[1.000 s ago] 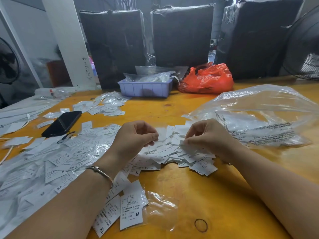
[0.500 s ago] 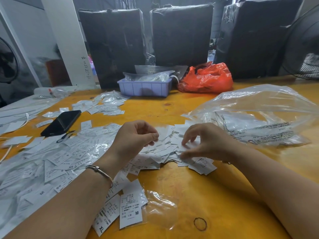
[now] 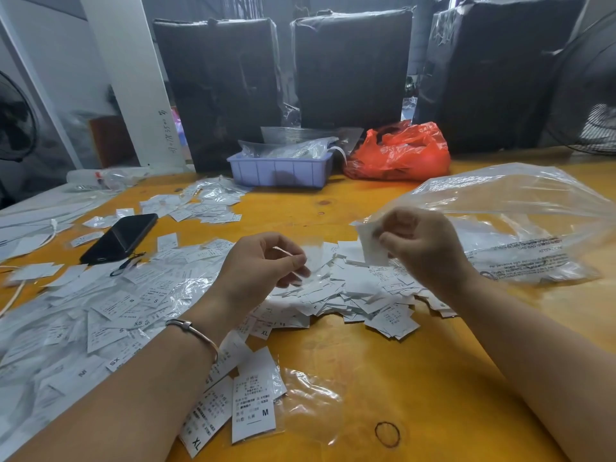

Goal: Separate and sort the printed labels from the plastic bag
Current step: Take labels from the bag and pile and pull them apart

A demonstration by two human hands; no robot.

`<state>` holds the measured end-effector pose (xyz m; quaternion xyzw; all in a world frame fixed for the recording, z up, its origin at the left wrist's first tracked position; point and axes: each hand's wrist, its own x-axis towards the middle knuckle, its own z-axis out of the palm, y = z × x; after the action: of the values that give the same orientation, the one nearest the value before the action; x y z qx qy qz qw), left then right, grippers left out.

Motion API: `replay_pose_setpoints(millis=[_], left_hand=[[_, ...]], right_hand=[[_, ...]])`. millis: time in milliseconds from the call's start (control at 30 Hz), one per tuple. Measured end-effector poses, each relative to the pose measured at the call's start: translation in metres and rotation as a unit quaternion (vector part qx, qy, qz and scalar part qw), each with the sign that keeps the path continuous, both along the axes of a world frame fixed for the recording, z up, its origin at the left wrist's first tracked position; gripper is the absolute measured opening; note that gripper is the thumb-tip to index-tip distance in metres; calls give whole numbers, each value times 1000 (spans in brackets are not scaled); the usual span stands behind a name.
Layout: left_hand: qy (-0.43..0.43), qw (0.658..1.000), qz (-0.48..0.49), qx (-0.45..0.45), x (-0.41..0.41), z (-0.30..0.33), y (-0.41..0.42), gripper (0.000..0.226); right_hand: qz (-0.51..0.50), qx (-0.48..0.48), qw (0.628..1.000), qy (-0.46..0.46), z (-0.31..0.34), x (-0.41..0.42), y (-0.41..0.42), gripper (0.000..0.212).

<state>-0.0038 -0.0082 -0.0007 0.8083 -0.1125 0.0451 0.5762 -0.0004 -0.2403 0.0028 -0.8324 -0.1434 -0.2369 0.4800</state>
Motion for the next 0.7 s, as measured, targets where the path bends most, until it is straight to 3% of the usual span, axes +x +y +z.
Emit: replay_pose_setpoints(millis=[100, 233, 333, 433, 533, 700], left_hand=[[14, 999, -28, -23, -2, 2, -2, 11], [25, 997, -63, -44, -5, 4, -4, 15], [30, 996, -72, -46, -6, 4, -3, 14], [18, 996, -75, -39, -7, 4, -3, 14], [-24, 995, -84, -40, -9, 7, -4, 18], [-99, 990, -101, -23, -15, 10, -7, 24]], right_hand=[[52, 174, 982, 57, 8, -3, -3, 10], [105, 250, 954, 127, 10, -4, -1, 14], [122, 250, 952, 128, 11, -5, 0, 23], [130, 240, 955, 114, 11, -8, 1, 18], [104, 185, 975, 65, 11, -11, 3, 7], [87, 179, 980, -3, 17, -18, 10, 11]])
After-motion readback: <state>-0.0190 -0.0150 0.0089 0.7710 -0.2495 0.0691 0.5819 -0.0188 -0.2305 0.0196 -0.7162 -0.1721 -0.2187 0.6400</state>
